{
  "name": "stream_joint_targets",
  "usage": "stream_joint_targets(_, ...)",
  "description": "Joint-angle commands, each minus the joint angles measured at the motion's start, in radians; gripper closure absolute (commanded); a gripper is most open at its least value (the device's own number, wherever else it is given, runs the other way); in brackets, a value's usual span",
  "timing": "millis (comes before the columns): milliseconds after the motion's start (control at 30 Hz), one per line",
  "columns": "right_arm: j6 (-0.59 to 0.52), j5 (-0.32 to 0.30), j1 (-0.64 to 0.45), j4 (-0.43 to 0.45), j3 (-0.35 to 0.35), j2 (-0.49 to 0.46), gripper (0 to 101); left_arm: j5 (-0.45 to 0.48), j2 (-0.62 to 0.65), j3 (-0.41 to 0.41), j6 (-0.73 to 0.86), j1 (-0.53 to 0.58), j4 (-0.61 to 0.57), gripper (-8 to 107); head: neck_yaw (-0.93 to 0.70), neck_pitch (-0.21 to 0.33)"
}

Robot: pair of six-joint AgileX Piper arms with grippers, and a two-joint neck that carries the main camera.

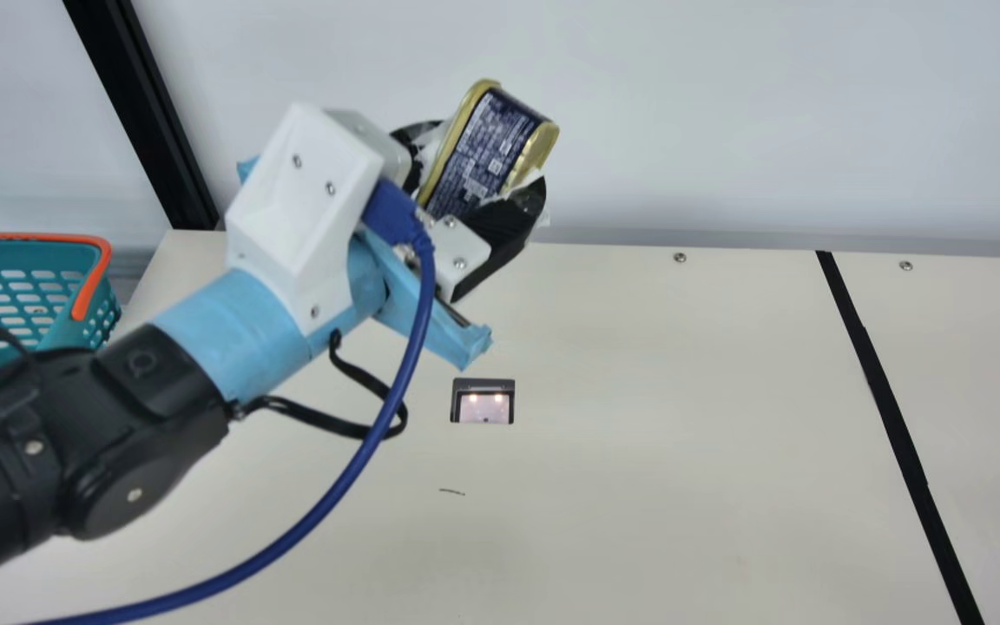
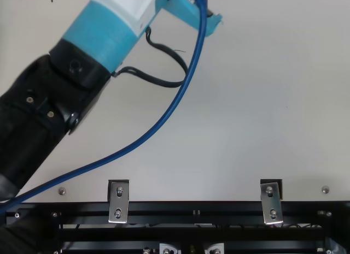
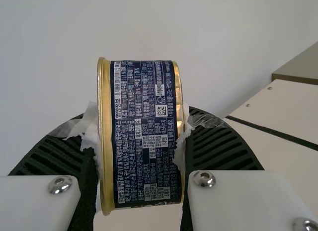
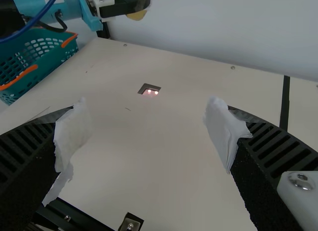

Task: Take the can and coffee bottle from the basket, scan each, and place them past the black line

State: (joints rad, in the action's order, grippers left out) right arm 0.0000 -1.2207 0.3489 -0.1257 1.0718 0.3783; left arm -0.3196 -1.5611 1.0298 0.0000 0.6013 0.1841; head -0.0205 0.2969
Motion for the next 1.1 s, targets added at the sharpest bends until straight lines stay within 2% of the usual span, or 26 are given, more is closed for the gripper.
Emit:
stream_joint_targets(0,0.0,0.0,0.0,0.0,0.0,0.0,0,0.158,0.005,0.076,-0.054,0.001,0.047,89,0.003,0.003)
stream_joint_targets(100,0.0,0.0,0.0,0.0,0.0,0.0,0,0.281,0.004,0.136,-0.129,0.023,0.118,89,0.003,0.003)
stream_joint_targets(200,0.0,0.0,0.0,0.0,0.0,0.0,0,0.391,0.001,0.161,-0.178,0.065,0.173,89,0.003,0.003)
stream_joint_targets(300,0.0,0.0,0.0,0.0,0.0,0.0,0,0.484,0.004,0.162,-0.145,0.112,0.152,89,0.003,0.003)
stream_joint_targets(400,0.0,0.0,0.0,0.0,0.0,0.0,0,0.571,0.015,0.164,-0.011,0.139,0.046,89,0.003,0.003)
stream_joint_targets(533,0.0,0.0,0.0,0.0,0.0,0.0,0,0.713,0.034,0.212,0.26,0.124,-0.151,89,0.003,0.003)
stream_joint_targets(633,0.0,0.0,0.0,0.0,0.0,0.0,0,0.838,0.034,0.282,0.472,0.075,-0.303,89,0.003,0.003)
stream_joint_targets(767,0.0,0.0,0.0,0.0,0.0,0.0,0,1.004,0.014,0.359,0.678,-0.012,-0.44,89,0.003,0.003)
stream_joint_targets(933,0.0,0.0,0.0,0.0,0.0,0.0,0,1.23,-0.021,0.411,0.864,-0.107,-0.515,89,0.003,0.003)
stream_joint_targets(1067,0.0,0.0,0.0,0.0,0.0,0.0,0,1.361,-0.038,0.411,0.972,-0.131,-0.529,89,0.003,0.003)
